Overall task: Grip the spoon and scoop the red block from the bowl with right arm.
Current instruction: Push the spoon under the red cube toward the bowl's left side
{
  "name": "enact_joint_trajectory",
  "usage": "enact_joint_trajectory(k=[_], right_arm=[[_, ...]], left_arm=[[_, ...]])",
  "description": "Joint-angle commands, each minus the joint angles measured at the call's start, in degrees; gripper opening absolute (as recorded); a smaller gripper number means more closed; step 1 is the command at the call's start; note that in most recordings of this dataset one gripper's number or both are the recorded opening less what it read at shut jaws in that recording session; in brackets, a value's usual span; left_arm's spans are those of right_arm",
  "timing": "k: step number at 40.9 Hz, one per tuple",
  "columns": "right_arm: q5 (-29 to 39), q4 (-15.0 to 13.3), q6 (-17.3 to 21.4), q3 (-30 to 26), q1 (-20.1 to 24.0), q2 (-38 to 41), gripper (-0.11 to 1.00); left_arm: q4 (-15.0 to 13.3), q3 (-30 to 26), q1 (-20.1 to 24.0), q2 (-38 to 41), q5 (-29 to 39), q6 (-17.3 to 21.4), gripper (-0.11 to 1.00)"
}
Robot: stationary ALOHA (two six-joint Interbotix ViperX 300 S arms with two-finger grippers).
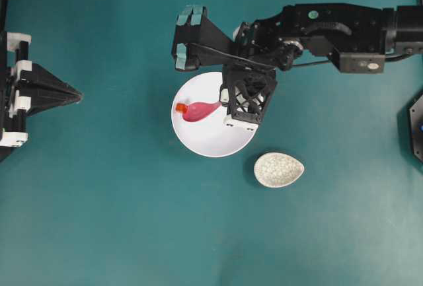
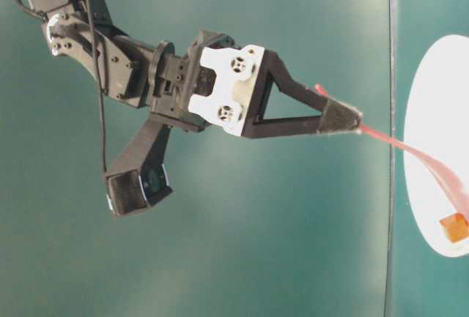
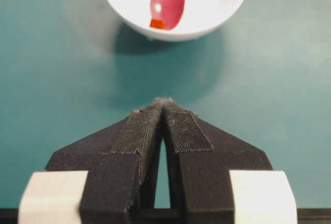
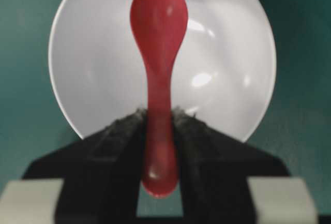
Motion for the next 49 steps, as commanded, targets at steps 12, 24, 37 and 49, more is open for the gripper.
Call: enact_joint_trajectory(k=[12, 24, 37, 49], right_arm=[[-1.8, 0.2, 0.2, 0.1, 0.4, -2.4, 0.25], [-4.8, 0.2, 0.3, 3.3, 0.4, -4.3, 0.25], [-7.8, 0.1, 0.3, 4.8, 0.4, -4.9, 0.25], [-10.0, 0.0, 0.2, 6.9, 0.4, -5.0, 0.25]], left_arm=[[0.0, -1.5, 0.2, 0.2, -0.4, 0.1, 0.00], [0.1, -1.6, 0.3, 0.2, -0.4, 0.1, 0.00], [0.1, -1.6, 0.2, 0.3, -0.4, 0.0, 0.00], [0.1, -1.6, 0.2, 0.2, -0.4, 0.0, 0.00]])
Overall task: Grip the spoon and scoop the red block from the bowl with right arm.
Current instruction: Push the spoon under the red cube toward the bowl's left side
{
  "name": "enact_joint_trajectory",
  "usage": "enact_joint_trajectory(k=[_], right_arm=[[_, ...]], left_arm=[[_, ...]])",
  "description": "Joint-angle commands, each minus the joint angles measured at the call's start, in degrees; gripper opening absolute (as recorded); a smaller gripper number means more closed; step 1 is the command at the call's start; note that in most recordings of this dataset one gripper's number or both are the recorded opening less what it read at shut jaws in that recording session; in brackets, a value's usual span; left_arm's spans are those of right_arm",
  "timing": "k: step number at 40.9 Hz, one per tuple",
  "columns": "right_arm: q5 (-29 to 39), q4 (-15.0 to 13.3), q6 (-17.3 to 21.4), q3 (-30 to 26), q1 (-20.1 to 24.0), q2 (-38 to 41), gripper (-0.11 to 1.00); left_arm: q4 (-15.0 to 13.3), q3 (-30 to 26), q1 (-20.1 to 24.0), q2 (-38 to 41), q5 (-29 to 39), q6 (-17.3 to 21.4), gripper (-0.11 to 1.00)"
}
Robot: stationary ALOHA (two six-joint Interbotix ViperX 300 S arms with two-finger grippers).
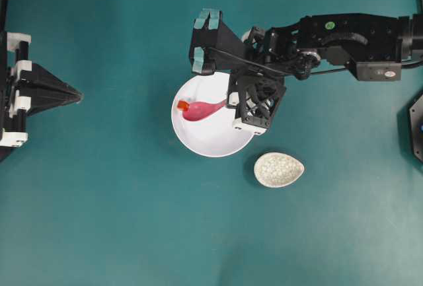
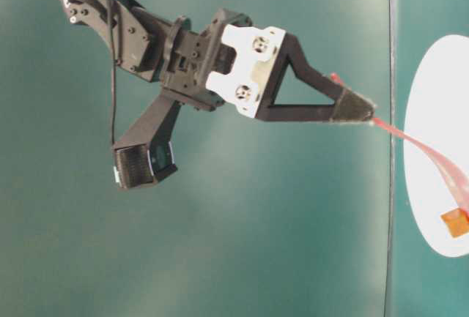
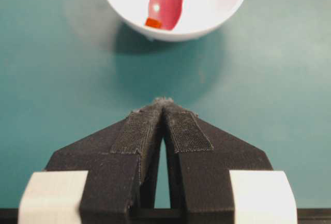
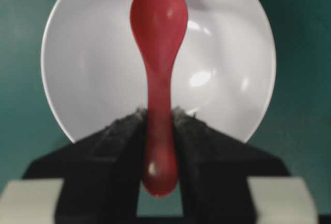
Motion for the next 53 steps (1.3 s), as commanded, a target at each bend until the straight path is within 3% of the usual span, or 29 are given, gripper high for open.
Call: enact_joint_trajectory(k=[1, 23, 53], right_arm=[[-1.4, 0.0, -0.1, -0.3, 0.1, -2.1, 0.25], [-7.9, -0.6, -0.1, 5.4, 0.1, -5.4, 0.25], [-14.4, -0.6, -0.2, 8.5, 0.1, -5.8, 0.25]], left_arm=[[0.2, -1.6, 0.1, 0.2, -0.3, 0.0, 0.00], [0.2, -1.5, 0.2, 0.3, -0.3, 0.0, 0.00], [0.2, -1.4, 0.1, 0.6, -0.4, 0.0, 0.00]])
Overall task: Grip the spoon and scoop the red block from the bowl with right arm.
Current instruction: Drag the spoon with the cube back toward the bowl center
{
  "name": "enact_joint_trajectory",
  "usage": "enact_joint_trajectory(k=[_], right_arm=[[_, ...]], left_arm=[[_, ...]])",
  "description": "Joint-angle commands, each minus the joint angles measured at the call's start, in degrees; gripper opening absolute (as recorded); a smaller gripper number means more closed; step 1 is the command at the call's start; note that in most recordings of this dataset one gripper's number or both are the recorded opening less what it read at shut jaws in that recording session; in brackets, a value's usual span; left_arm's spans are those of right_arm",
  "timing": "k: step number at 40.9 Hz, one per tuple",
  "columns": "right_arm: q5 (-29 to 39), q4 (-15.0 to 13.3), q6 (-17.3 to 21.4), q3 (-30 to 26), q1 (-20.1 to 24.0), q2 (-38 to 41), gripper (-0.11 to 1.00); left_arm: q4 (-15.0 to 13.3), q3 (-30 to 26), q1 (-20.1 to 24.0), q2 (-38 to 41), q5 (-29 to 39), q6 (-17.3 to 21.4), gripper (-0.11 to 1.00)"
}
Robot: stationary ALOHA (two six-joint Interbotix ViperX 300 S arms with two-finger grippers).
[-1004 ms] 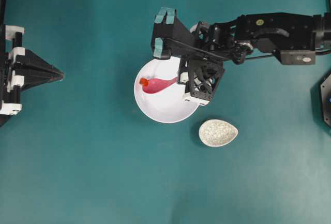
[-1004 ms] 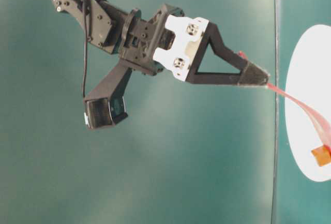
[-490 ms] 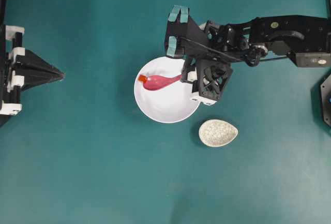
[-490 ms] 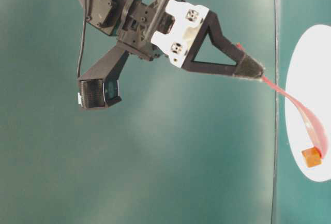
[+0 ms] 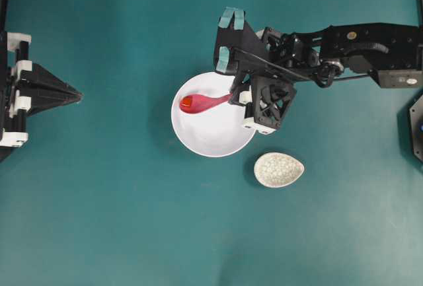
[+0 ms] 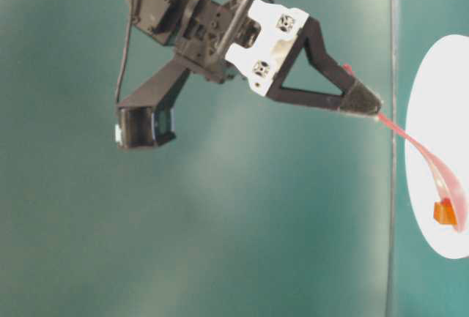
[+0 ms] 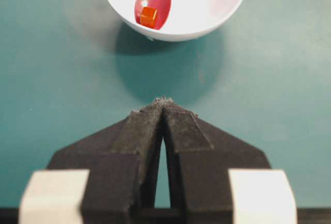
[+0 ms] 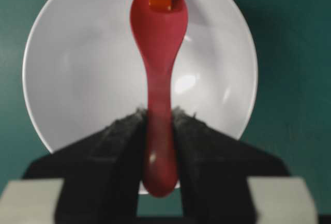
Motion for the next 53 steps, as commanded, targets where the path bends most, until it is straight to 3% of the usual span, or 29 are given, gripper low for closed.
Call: enact_joint_trajectory(k=[1, 11, 27, 53], right_arm=[[-0.9, -0.1, 0.0, -0.4, 0.1, -1.8, 0.25], [-1.3, -0.1, 0.0, 1.0, 0.7, -2.5, 0.25], [-8.9, 0.0, 0.0, 7.6, 2.6, -7.2, 0.25], [-12.1, 0.2, 0.0, 13.5, 4.2, -12.6, 0.25]], left_arm=[[0.0, -1.3, 0.2, 0.5, -0.4, 0.0, 0.00], [0.1, -1.3, 0.1, 0.5, -0.4, 0.0, 0.00], [0.0, -1.4, 0.1, 0.5, -0.3, 0.0, 0.00], [0.1, -1.5, 0.1, 0.2, -0.3, 0.1, 0.00]])
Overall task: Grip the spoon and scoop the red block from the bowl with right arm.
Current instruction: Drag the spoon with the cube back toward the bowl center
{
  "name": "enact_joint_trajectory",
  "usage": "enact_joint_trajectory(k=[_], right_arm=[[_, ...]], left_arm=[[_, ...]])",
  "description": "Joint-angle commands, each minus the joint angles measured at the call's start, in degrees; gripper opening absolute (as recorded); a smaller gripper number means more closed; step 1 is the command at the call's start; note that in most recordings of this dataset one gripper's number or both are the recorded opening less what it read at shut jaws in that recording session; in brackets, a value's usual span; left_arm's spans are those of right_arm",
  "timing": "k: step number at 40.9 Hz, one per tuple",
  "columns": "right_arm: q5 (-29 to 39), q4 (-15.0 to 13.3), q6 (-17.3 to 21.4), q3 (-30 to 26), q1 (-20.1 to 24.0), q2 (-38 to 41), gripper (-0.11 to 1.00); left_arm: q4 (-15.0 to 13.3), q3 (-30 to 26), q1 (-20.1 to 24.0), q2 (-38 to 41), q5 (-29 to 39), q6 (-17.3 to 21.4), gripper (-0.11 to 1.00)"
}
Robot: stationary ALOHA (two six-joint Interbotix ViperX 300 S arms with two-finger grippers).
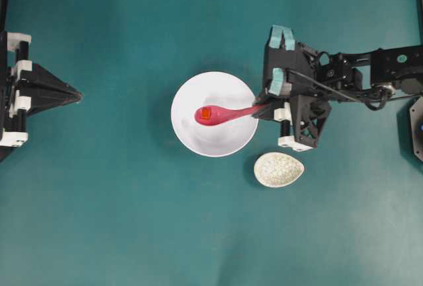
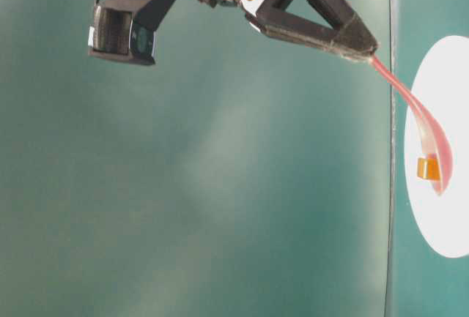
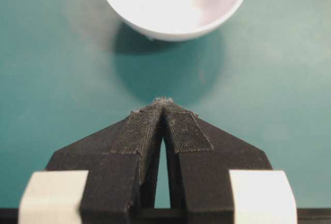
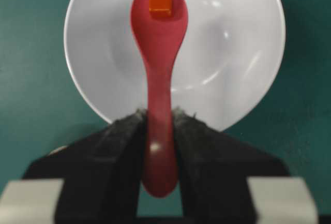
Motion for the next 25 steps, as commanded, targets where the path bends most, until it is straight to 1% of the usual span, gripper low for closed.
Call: enact_joint_trajectory(k=[1, 13, 25], right_arm=[[-1.0, 0.1, 0.0, -0.4, 0.3, -1.8, 0.25], [-1.6, 0.1, -0.1, -0.8, 0.4, -2.7, 0.25], [-0.7, 0.1, -0.3, -2.3, 0.4, -4.0, 0.25]], left_arm=[[0.1, -1.6, 0.1, 0.2, -0.3, 0.1, 0.00], [0.0, -1.6, 0.1, 0.2, -0.2, 0.2, 0.00], [0.1, -1.7, 0.1, 0.1, 1.6, 0.3, 0.00]])
